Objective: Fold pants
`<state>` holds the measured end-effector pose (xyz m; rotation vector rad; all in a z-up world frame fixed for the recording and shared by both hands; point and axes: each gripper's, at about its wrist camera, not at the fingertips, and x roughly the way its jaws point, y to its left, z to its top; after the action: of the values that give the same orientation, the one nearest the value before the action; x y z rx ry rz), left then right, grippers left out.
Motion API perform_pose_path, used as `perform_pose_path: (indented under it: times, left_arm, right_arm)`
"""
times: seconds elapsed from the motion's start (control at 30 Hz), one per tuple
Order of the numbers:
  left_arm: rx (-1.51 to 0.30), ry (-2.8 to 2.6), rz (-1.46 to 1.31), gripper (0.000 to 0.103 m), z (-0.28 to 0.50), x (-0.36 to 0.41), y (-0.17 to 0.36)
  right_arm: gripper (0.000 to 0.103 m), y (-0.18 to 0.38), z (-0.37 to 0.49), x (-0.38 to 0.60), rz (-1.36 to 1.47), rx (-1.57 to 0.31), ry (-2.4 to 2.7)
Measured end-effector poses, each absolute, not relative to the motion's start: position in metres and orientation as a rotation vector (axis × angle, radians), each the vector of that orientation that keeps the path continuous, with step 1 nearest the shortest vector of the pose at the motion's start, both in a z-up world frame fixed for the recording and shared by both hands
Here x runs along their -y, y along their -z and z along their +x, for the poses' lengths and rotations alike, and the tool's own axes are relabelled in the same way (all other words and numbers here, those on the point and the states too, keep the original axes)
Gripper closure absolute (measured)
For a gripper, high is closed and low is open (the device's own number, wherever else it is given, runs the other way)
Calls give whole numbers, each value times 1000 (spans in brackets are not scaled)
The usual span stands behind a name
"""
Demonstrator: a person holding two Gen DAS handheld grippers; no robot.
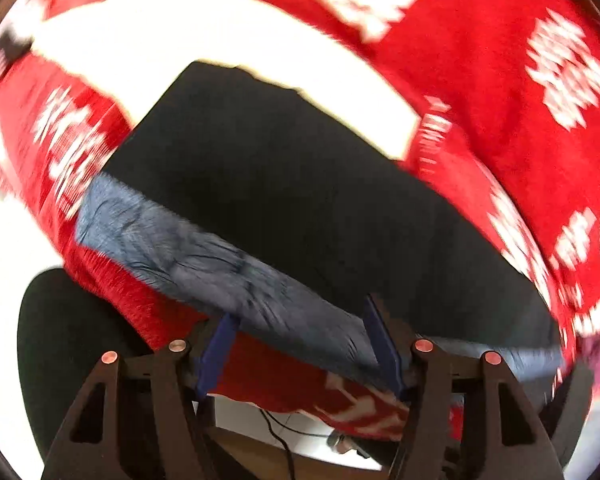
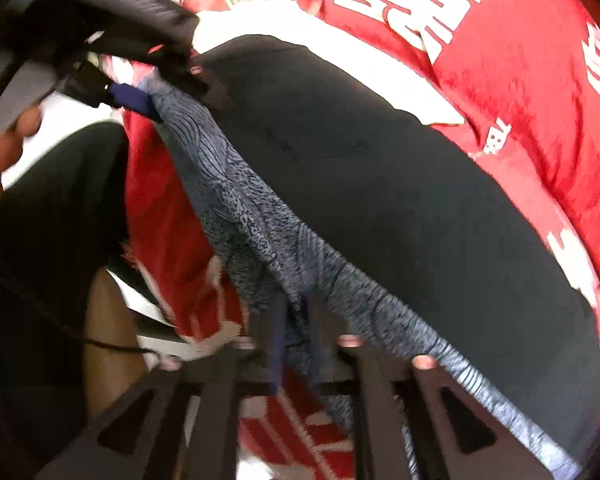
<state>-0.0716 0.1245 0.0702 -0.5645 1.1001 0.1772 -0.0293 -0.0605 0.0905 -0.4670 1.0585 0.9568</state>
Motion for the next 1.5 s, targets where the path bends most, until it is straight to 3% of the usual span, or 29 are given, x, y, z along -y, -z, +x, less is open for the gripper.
perform_pose_path:
  times: [0.03, 0.07, 0.1, 0.17, 0.2, 0.37, 0.5, 0.6, 0.67, 0.83, 1.03, 1.27, 1.37, 1.4, 1.43, 1.47, 1.5]
  left_arm:
    - [-1085, -152, -540, 40, -71, -117, -78]
    - [-1062, -117, -510, 40, -71, -110, -87]
    - [-1036, -79, -481, 39, -67, -102, -96]
    - [-985, -33, -416, 20, -52, -84, -115]
    - [-954, -16, -399, 18, -48, -80, -124]
    - [-911, 56, -427, 18, -12, -69, -144]
    - [-1020, 7, -343, 18, 12, -60, -104]
    - [-1103, 24, -448, 18, 11, -62, -76]
    - [-1113, 45, -490, 18, 7, -57, -70]
    - [-1159, 153, -370, 18, 23, 1, -68]
    - [-1205, 267, -196, 18, 30, 73, -56]
    - [-1229, 249, -95, 18, 21, 91, -45]
    - [-1237, 241, -102, 18, 21, 88, -45]
    - [-1240, 238, -106, 18, 22, 89, -45]
    - [-1241, 238, -106, 18, 23, 89, -45]
    - [-1242, 237, -106, 18, 24, 89, -45]
    - [-1246, 234, -109, 18, 23, 88, -48]
  right_arm:
    - [24, -99, -30, 68, -440, -1043, -969]
    - [18, -106, -30, 73, -420, -1026, -978]
    - [18, -115, -28, 81, -389, -1012, -997]
    - [18, -131, -16, 97, -309, -1011, -1018]
    - [18, -140, -3, 107, -262, -1013, -1022]
    - [18, -149, 65, 153, -167, -1045, -910]
    - [18, -124, 99, 192, -190, -1126, -757]
    - [18, -125, 95, 227, -128, -1126, -662]
    - [18, -130, 79, 276, 67, -1115, -547]
    - [18, -116, 29, 365, 382, -1100, -262]
    - [18, -97, 6, 397, 568, -1064, -211]
    - [19, -83, 21, 409, 729, -933, -236]
    - [30, -73, 29, 422, 857, -900, -236]
    - [53, -67, 33, 426, 893, -903, -224]
    - [87, -59, 36, 428, 939, -921, -221]
    - [94, -53, 37, 433, 986, -929, -226]
    - [94, -52, 35, 437, 1013, -920, -235]
